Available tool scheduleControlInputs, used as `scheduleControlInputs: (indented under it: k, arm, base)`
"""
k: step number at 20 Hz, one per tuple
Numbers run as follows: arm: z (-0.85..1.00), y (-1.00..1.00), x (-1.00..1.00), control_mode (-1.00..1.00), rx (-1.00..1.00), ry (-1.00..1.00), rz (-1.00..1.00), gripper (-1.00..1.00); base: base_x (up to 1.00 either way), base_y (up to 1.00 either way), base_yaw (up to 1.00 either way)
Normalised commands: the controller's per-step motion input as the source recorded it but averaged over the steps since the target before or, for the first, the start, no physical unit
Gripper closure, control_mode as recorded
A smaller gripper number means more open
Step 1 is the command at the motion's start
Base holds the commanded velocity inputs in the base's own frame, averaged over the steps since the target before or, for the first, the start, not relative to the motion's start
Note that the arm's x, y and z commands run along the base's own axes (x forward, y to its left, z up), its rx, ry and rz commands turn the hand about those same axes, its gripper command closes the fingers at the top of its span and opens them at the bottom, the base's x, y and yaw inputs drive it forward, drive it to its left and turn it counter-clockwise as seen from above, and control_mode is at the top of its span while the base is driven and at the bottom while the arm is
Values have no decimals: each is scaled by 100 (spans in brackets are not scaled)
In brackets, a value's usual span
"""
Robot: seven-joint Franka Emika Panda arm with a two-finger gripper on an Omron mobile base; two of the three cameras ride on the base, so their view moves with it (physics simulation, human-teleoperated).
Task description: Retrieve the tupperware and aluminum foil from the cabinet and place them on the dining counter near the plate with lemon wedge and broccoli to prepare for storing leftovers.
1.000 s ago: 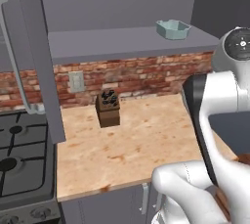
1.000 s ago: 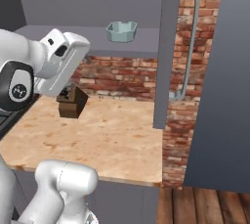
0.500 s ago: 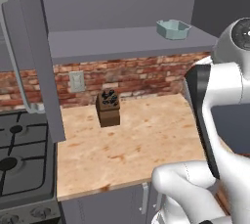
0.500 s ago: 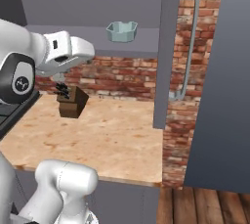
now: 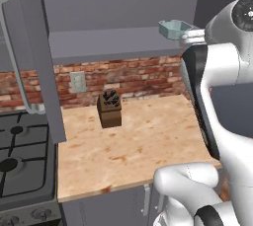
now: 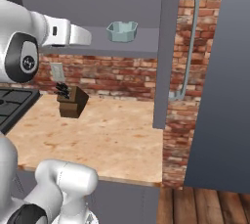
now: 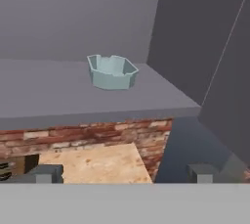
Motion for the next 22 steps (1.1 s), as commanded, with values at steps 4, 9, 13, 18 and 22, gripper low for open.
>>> scheduleControlInputs:
  k: [4, 9, 13, 18, 22]
  arm:
    - [-7, -3, 54, -100, 25, 0, 6, -100]
    - [-3, 0, 54, -100, 12, 0, 4, -100]
    - [0, 0, 47, -100, 1, 0, 3, -100]
    - [0, 0, 48, -100, 0, 0, 6, -100]
    - [0, -1, 53, -100, 0, 0, 10, -100]
  base:
    - [0, 0, 0]
    - [0, 0, 0]
    - [0, 0, 0]
    - [0, 0, 0]
    - [0, 0, 0]
